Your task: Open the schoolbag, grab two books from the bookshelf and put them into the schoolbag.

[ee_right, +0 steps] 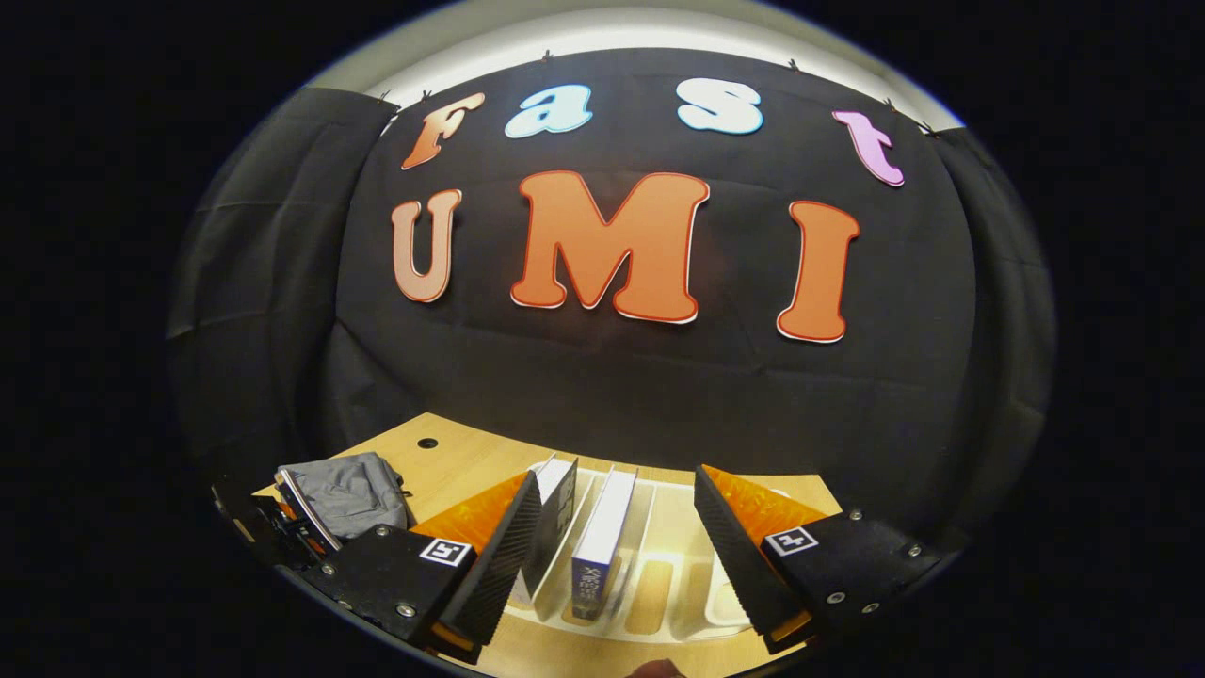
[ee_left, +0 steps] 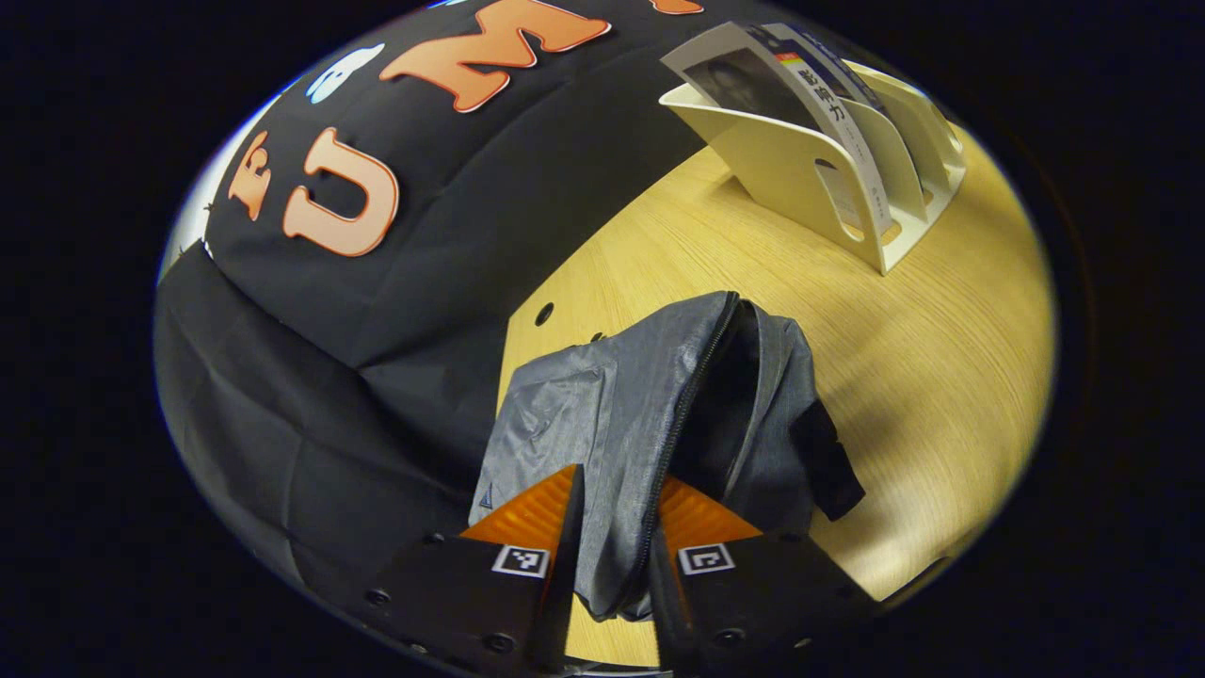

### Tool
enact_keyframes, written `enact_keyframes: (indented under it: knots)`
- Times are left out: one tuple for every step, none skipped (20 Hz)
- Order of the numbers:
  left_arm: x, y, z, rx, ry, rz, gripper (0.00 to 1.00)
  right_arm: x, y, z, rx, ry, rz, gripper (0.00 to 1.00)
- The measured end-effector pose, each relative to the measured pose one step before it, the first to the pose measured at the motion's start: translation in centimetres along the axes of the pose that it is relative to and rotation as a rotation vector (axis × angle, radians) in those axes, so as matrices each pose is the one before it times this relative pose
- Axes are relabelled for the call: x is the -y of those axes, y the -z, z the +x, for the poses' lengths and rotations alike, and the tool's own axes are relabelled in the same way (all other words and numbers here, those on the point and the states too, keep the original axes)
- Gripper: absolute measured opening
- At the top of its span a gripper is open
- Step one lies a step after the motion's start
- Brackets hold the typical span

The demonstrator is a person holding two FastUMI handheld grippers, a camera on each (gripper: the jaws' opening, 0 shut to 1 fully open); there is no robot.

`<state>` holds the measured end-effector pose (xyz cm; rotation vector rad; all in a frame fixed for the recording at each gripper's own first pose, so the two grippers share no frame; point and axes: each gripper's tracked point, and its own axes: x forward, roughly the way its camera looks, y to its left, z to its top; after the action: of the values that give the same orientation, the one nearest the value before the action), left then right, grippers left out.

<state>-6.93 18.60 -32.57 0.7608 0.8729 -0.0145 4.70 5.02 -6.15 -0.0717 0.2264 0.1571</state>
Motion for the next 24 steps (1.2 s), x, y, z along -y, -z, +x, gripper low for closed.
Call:
enact_keyframes:
  knots:
    - [-0.325,-0.222,0.257,0.01359,0.03108,-0.00157,0.26,-1.009,-0.039,0.297,-0.01177,0.00327,0.00269,0.97]
    - [-0.407,-0.019,0.024,0.0115,0.05438,-0.00167,0.18,-1.057,0.166,0.389,-0.02589,0.00509,0.00447,0.97]
    - [-0.3,-0.01,0.093,0.00895,0.04514,-0.00052,0.14,-0.823,0.128,0.287,-0.02392,0.00352,0.00454,0.97]
    - [-0.323,-0.049,-0.274,0.00585,0.04258,-0.00045,0.13,-0.609,0.246,0.324,-0.02768,0.00839,0.0017,0.97]
    - [-0.496,-0.188,-0.141,0.0154,0.03598,0.0035,0.11,-0.617,0.254,0.322,-0.02911,0.00607,0.0011,0.97]
    - [-0.311,-0.009,-0.239,0.00497,0.06907,-0.00021,0.1,-0.57,0.309,0.435,-0.03373,0.01762,-0.00109,0.98]
    - [-0.805,-0.064,-0.131,0.00781,0.04797,-0.00076,0.1,-0.459,0.228,0.572,-0.04032,0.0206,-0.00047,0.98]
    - [-0.81,-0.259,-0.49,0.01153,0.0626,0.00181,0.08,-0.596,0.36,0.468,-0.04966,0.01022,0.0131,0.97]
    - [-0.455,0.004,-0.243,-0.0038,0.03753,-0.00044,0.08,-0.375,0.211,0.294,-0.03427,0.00631,0.01575,0.98]
    - [-0.547,-0.201,-0.399,0.01005,0.03004,-0.00079,0.09,-0.208,0.276,0.259,-0.03682,0.00495,0.02007,0.98]
    - [-0.478,-0.179,-0.384,-0.0046,0.03015,-0.00152,0.08,-0.276,0.379,0.323,-0.04567,0.0063,0.02202,0.98]
    - [-0.756,-0.391,-0.421,0.00922,0.03084,-0.00202,0.09,-0.381,0.371,0.314,-0.04562,-0.00002,0.02018,0.98]
    - [-0.798,-0.295,-0.828,-0.00044,0.03524,-0.00281,0.08,-0.188,0.463,0.23,-0.04573,0.0005,0.01202,0.98]
    - [-0.522,-0.269,-0.483,-0.00481,0.03166,-0.00876,0.08,-0.179,0.391,0.313,-0.04723,0.00105,0.011,0.98]
    - [-0.385,-0.306,-0.282,-0.00306,0.01972,-0.01136,0.09,-0.061,0.573,0.078,-0.05193,-0.00118,0.00964,0.98]
    - [-0.282,-0.121,-0.252,-0.00872,0.02187,-0.00751,0.08,-0.087,0.17,0.266,-0.03486,-0.00179,0.00975,0.98]
    - [-0.515,-0.395,-0.209,-0.00725,0.01148,-0.00264,0.08,-0.077,0.22,0.674,-0.03822,-0.00083,0.00632,0.98]
    - [-0.415,-0.201,-0.231,-0.01084,0.01219,0.00214,0.08,-0.037,0.02,0.681,-0.03488,-0.00264,0.00725,0.98]
    - [-0.411,-0.379,-0.185,-0.00605,0.00833,-0.00029,0.08,-0.001,0.128,0.868,-0.0368,-0.00194,0.0054,0.98]
    - [-0.411,-0.254,-0.302,-0.01155,0.01326,-0.00066,0.08,0.078,0.025,0.67,-0.03213,-0.00013,0.00677,0.98]
    - [-0.403,-0.295,-0.117,-0.01295,0.01178,-0.00263,0.08,-0.089,0.078,1.533,-0.05991,-0.00162,0.01036,0.98]
    - [-0.136,-0.222,-0.034,-0.0031,0.00043,0.00493,0.08,-0.003,-0.012,0.788,-0.02737,0.00154,0.00945,0.95]
    - [-0.505,-0.11,-0.224,-0.00736,-0.01158,0.00827,0.09,0.179,-0.142,0.99,-0.02972,0.00355,0.00826,0.94]
    - [-0.117,-0.065,0.022,-0.00526,-0.0025,0.0025,0.08,0.374,-0.395,1.156,-0.03719,0.00936,0.01896,0.92]
